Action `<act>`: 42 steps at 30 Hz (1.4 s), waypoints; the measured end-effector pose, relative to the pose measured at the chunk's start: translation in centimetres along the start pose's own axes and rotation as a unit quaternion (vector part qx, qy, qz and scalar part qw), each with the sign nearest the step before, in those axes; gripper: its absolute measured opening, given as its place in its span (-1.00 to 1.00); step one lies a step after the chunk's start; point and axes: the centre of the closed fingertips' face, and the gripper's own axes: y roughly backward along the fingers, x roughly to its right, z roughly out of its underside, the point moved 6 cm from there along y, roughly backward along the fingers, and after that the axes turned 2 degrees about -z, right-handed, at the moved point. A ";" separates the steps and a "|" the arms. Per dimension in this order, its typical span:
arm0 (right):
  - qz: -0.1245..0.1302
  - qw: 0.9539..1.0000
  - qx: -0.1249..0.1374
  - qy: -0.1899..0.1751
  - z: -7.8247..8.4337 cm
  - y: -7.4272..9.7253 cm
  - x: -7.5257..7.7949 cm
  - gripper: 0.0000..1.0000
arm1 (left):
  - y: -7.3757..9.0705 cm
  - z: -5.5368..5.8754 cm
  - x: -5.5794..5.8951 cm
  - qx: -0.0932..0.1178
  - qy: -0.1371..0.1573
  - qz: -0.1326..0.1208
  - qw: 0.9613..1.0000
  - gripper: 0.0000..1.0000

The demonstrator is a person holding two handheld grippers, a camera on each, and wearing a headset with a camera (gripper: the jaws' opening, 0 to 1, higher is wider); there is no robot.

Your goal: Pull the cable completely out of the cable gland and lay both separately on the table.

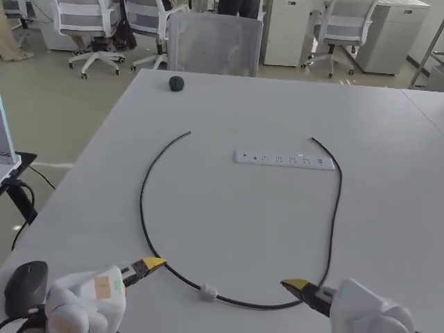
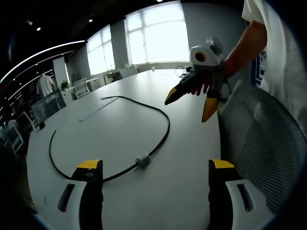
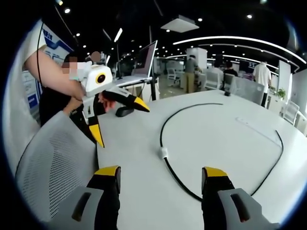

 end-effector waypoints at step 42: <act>-0.052 0.998 -0.030 0.014 -0.2 -7.1 1.0 -0.09 | -5.3 2.7 -2.6 -0.047 -0.020 0.047 0.998 0.30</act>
